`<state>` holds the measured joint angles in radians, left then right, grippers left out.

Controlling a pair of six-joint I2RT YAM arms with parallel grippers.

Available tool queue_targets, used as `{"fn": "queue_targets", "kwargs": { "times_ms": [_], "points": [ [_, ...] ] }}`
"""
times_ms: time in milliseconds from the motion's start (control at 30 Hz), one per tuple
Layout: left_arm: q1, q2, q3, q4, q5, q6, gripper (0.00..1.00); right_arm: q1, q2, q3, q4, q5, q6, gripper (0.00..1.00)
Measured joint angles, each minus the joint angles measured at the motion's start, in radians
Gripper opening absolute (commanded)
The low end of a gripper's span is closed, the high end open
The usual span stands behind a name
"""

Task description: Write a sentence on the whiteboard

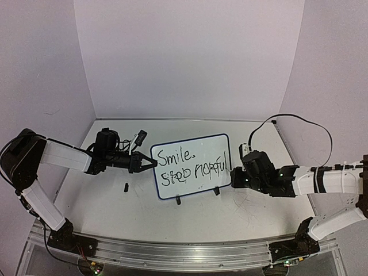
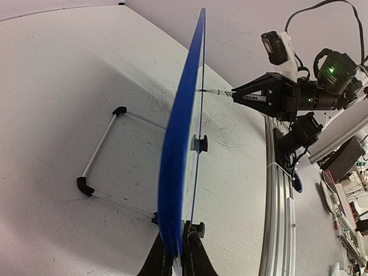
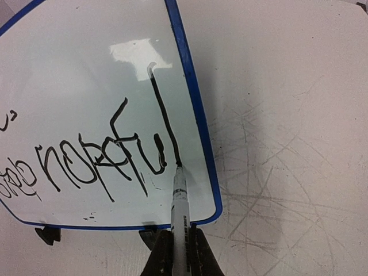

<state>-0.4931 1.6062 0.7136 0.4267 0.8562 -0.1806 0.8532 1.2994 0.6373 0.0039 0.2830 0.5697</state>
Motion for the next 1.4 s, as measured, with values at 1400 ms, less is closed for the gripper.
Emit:
{"fn": "queue_targets", "kwargs": {
  "times_ms": [1400],
  "points": [
    [0.0, 0.005, 0.001, 0.0, 0.005, 0.002, 0.0, -0.002, -0.118, -0.038, -0.058, -0.061, -0.074, 0.0]
  ]
}}
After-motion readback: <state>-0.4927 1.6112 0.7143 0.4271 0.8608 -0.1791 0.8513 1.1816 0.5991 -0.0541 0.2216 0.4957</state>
